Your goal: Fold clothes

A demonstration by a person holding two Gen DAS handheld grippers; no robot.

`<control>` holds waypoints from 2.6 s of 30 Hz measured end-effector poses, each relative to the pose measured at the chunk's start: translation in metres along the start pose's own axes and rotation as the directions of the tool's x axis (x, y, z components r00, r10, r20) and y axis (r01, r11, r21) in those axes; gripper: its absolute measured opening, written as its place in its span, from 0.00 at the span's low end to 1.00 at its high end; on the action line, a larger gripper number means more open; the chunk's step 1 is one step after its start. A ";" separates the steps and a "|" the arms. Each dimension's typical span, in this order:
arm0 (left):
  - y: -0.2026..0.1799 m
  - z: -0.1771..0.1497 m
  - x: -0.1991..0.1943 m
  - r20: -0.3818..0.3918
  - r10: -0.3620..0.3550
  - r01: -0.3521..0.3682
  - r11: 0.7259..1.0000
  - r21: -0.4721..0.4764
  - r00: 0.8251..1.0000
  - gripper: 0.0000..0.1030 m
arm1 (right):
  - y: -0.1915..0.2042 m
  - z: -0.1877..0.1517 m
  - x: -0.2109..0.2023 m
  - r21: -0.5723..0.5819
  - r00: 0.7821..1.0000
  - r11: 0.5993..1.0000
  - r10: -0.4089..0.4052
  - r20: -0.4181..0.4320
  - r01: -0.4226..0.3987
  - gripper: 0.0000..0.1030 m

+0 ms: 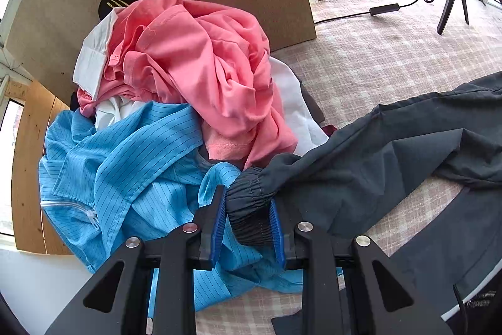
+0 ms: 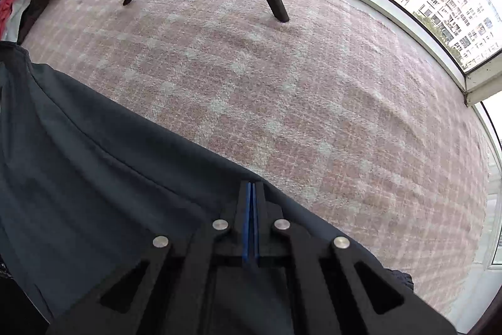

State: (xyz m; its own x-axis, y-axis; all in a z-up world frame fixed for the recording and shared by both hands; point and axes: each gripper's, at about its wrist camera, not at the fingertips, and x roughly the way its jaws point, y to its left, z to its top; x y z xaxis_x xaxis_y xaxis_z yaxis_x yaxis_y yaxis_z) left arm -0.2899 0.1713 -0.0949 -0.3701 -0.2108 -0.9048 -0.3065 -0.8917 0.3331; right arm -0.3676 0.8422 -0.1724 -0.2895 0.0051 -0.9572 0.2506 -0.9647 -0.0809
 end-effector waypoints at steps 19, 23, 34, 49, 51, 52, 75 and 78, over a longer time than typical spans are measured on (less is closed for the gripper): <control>0.025 -0.021 -0.001 -0.037 -0.019 0.016 0.998 -0.064 0.999 0.24 | 0.194 0.040 -0.027 -0.465 0.948 0.833 0.316 -0.047 -0.301 0.08; 0.030 -0.024 0.000 -0.037 -0.027 0.024 0.997 -0.070 0.999 0.24 | 0.222 0.048 -0.026 -0.531 0.934 0.776 0.344 -0.096 -0.340 0.11; 0.034 -0.021 0.001 -0.034 -0.036 0.034 0.998 -0.059 0.999 0.24 | 0.242 0.053 -0.035 -0.623 0.935 0.703 0.321 -0.151 -0.342 0.49; 0.024 -0.009 -0.023 0.036 -0.068 0.069 0.997 -0.029 0.997 0.24 | 0.206 0.066 -0.073 -0.586 0.957 0.776 0.289 0.000 -0.234 0.02; 0.015 -0.002 -0.019 0.026 -0.037 0.036 0.999 0.026 0.999 0.24 | 0.186 0.073 -0.092 -0.518 0.951 0.829 0.298 0.087 -0.212 0.02; 0.012 0.001 -0.014 0.009 -0.010 0.009 0.999 0.047 1.000 0.24 | 0.179 0.076 -0.096 -0.483 0.951 0.852 0.289 0.112 -0.202 0.02; -0.015 -0.282 0.026 -0.169 -0.230 0.215 0.971 -0.101 0.958 0.30 | 0.312 -0.191 -0.089 -0.240 0.891 0.868 0.375 -0.257 -0.435 0.02; 0.003 -0.276 0.023 -0.085 -0.334 0.308 0.924 -0.228 0.939 0.30 | 0.318 -0.191 -0.091 -0.262 0.910 0.880 0.337 -0.243 -0.396 0.02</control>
State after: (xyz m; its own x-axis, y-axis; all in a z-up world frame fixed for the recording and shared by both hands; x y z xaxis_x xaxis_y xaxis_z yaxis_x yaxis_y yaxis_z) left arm -0.0570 0.0528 -0.1881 -0.1703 0.0655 -0.9832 -0.1973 -0.9798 -0.0311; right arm -0.0853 0.5856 -0.1644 0.0454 -0.2564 -0.9655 0.5775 -0.7819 0.2348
